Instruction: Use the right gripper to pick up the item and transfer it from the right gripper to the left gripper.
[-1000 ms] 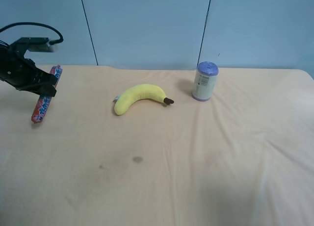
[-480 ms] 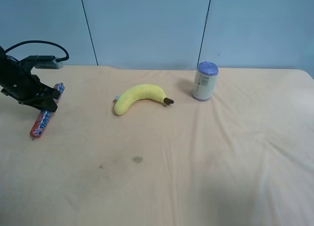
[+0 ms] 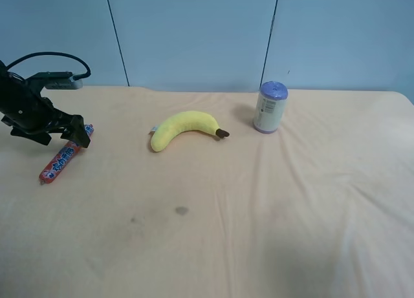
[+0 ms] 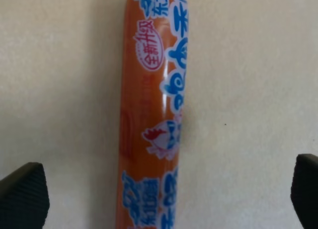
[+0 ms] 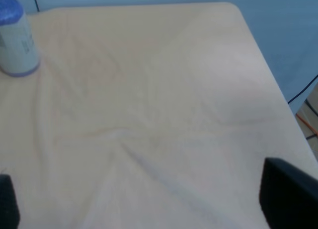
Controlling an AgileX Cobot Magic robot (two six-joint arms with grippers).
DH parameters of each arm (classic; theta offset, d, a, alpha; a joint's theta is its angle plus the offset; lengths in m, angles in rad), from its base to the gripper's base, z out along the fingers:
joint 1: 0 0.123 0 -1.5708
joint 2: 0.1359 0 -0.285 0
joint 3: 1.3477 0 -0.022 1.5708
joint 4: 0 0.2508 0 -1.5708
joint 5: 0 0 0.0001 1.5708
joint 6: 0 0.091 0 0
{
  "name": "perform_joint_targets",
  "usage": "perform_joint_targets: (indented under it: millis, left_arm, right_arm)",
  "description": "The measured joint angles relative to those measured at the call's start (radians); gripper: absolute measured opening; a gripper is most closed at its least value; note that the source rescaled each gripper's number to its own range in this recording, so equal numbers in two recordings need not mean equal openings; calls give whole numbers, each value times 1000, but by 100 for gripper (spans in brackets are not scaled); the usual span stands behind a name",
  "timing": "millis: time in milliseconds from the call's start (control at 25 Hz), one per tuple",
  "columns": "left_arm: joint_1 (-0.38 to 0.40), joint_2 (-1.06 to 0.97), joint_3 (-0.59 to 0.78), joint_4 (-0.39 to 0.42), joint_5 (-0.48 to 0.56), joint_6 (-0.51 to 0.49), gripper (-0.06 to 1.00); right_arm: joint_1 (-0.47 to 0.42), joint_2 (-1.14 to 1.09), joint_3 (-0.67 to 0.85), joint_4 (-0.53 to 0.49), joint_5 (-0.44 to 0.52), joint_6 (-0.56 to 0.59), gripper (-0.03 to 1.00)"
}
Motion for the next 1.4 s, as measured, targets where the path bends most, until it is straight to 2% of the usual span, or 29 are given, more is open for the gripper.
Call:
perform_joint_targets:
  millis: [440, 760, 1080, 1400]
  left_arm:
    - [0, -120, 0, 1, 123, -40, 99]
    - [0, -345, -1, 65, 310, -147, 99]
    - [0, -532, 5, 81, 600, -243, 99]
    - [0, -777, 214, 80, 641, -285, 99]
  right_arm:
    - [0, 0, 0, 0, 0, 0, 92]
    - [0, 0, 0, 0, 0, 0, 92]
    - [0, 0, 0, 0, 0, 0, 92]
    - [0, 0, 0, 0, 0, 0, 92]
